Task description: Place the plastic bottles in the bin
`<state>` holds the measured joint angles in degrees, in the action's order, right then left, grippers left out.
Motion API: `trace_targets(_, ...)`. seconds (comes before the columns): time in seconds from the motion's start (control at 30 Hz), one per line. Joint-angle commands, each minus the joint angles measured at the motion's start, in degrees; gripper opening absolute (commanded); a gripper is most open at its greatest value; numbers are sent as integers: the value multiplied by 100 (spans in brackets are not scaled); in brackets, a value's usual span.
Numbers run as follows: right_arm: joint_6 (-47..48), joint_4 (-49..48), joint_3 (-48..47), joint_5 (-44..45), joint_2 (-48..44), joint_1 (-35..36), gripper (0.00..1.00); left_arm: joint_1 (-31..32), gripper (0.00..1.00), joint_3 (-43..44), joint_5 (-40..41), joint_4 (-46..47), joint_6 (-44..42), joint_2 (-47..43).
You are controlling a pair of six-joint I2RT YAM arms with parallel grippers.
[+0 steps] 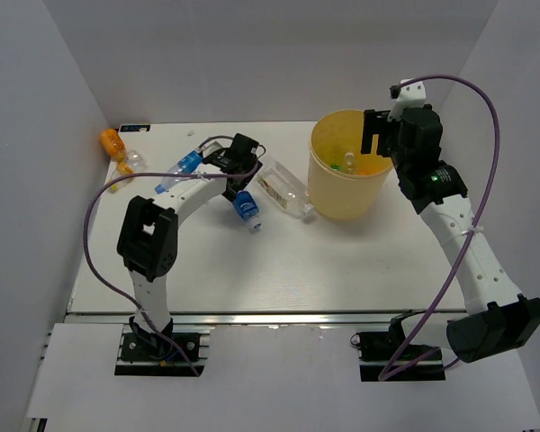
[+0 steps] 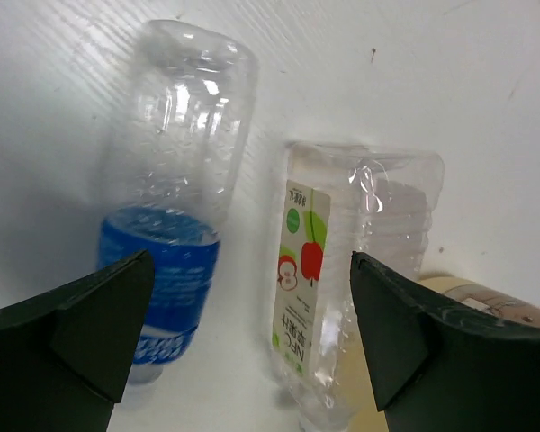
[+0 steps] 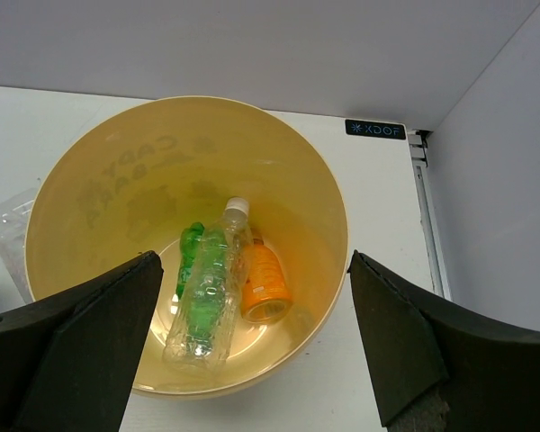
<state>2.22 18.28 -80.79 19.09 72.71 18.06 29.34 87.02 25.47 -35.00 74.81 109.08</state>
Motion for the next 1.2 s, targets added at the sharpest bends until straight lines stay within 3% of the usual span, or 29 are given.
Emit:
trace_targets(0.0, 121, -229, -95, -81, -2, -5, 89, -25, 98, 499, 10, -566, -949, 534)
trace_targets(0.13, 165, -211, -68, 7, 7, -5, 89, -25, 98, 483, -7, -920, -845, 826)
trace_targets(0.57, 33, -325, 46, -292, -90, -5, 89, -16, 98, -318, 371, -903, -844, 588)
trace_targets(0.63, -2, -343, 72, -344, -125, -5, 89, -25, 89, -291, 301, -912, -897, 667)
trace_targets(0.73, 41, -308, 169, -634, -257, -5, 89, -25, 68, -309, 309, -903, -976, 589)
trace_targets(0.87, 445, -413, 564, -1897, -756, -5, 89, -25, 59, -20, 257, -667, -1625, 142)
trace_targets(0.9, 446, -465, 843, -2605, -854, -5, 89, 10, 58, -27, 213, -291, -2123, -25)
trace_targets(0.93, 411, -553, 994, -2865, -950, -5, 89, 45, 58, -54, 178, -88, -2363, -227)
trace_targets(0.97, 333, -693, 1117, -3093, -1108, -5, 89, 150, 58, -211, -49, 210, -3166, -664)
trace_targets(1.0, 314, -721, 1275, -3365, -1170, -5, 89, 203, 58, -334, -295, 953, -3661, -903)
trace_targets(1.1, 157, -773, 1286, -3334, -1320, -5, 89, 309, 58, -807, -1164, 2220, -4796, -1862)
trace_targets(1.17, -36, -791, 1259, -3027, -1417, -5, 89, 309, 57, -924, -1378, 2716, -5071, -2214)
